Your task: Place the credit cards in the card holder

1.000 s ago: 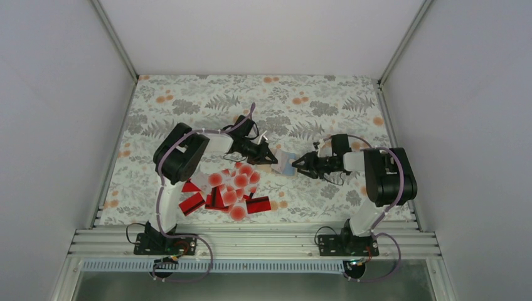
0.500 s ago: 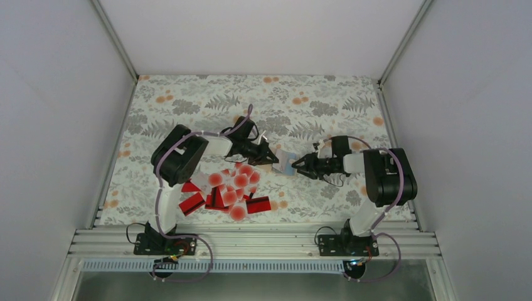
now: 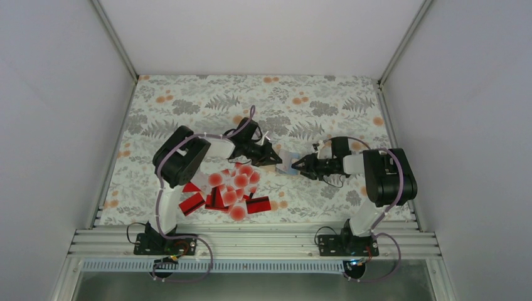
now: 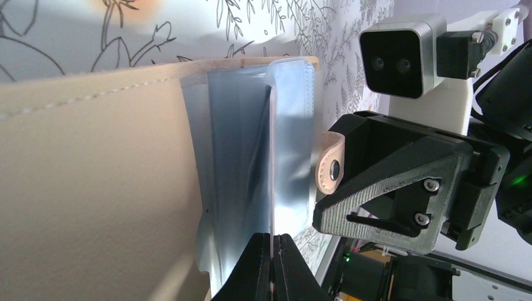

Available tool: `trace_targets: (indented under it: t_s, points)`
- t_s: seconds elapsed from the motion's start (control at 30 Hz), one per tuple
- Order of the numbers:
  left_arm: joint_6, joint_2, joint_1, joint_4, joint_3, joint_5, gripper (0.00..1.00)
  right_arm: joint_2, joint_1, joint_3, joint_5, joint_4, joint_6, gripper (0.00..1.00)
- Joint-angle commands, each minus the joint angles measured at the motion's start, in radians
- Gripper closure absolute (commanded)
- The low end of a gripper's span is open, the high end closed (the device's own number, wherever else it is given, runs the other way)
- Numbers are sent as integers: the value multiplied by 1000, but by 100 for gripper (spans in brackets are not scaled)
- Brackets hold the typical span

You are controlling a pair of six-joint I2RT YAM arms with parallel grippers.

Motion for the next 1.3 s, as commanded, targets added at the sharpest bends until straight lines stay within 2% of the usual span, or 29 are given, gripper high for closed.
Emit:
trace_targets:
  t_s: [0.0,0.1,0.27,0.47,0.67,0.77,0.93,1.03,1.27]
  points:
    - [-54,-5,-6,85,-35,-18,98,70,19,-65,185,-122,1,65]
    - [-90,-3,-6,150,-68,-13,98,71,19,-74,189,-115,2,66]
    - [-164,13,-6,258,-108,-6,98,86,21,-87,187,-99,2,78]
    - [-179,23,-9,281,-107,-17,98,98,21,-88,186,-91,0,85]
    - [-161,54,-17,257,-68,-9,98,108,22,-84,186,-87,2,88]
    - [-103,74,-26,192,-30,3,98,107,23,-79,189,-94,-2,87]
    - [42,73,-35,-7,51,-30,97,88,23,-48,202,-135,-15,82]
    - [117,72,-38,-121,81,-57,92,78,22,-17,218,-174,-30,79]
    - [184,66,-38,-206,92,-99,80,39,21,56,326,-331,-76,64]
